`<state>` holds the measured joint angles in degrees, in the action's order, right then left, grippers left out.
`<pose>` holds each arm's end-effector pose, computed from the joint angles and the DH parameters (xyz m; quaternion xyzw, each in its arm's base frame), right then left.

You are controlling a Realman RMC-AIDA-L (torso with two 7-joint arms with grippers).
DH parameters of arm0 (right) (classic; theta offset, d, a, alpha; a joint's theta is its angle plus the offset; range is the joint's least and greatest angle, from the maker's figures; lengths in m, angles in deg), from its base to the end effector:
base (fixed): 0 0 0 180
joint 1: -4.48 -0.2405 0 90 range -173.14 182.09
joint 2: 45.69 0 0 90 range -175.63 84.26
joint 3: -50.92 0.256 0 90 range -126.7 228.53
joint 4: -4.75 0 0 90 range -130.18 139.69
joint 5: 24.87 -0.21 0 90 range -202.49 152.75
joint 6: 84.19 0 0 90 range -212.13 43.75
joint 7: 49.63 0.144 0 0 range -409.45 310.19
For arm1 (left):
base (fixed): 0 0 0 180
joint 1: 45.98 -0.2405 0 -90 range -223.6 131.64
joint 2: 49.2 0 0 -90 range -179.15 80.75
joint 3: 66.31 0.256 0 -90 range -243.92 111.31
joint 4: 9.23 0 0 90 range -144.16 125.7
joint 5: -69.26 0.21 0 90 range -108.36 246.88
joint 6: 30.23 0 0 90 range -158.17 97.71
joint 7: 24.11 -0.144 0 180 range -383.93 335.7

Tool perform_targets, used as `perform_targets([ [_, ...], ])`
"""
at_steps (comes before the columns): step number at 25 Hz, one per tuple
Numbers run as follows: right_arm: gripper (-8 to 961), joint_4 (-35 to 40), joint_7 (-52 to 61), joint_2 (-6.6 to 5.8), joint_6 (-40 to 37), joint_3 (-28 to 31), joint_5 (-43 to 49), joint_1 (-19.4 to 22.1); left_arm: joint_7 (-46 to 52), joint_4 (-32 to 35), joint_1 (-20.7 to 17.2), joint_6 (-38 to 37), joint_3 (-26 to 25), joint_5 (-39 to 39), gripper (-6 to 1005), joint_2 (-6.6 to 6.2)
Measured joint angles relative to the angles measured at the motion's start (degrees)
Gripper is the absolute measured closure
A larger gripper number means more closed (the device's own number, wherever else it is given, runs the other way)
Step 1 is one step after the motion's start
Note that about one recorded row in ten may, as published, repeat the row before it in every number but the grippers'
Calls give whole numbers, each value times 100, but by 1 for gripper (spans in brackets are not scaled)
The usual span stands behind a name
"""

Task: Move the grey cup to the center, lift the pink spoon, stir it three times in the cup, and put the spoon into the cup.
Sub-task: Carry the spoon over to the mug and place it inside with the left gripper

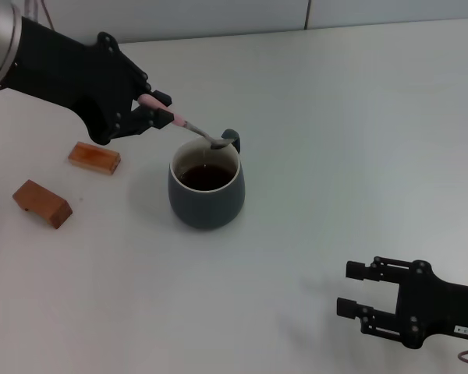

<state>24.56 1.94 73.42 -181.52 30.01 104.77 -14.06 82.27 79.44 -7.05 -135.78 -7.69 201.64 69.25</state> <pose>0.3296 0.2111 -0.0380 -0.9241 0.2207 0.2872 0.1220 -0.1177 0.3493 0.0726 -0.9924 0.0147 0.0415 0.1150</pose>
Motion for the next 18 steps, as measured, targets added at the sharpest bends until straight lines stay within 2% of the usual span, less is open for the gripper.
perform_targets([
  [6, 321, -3, 1, -2, -1, 0, -1, -13, 151, 137, 47, -70, 325, 516, 852, 3],
  [10, 321, -4, 2, -2, -10, 0, -1, -18, 253, 142, 80, 16, 782, 666, 851, 28],
  [18, 321, -3, 9, -7, -44, 0, -1, 22, 540, 79, 107, 642, 1824, 1062, 848, 51],
])
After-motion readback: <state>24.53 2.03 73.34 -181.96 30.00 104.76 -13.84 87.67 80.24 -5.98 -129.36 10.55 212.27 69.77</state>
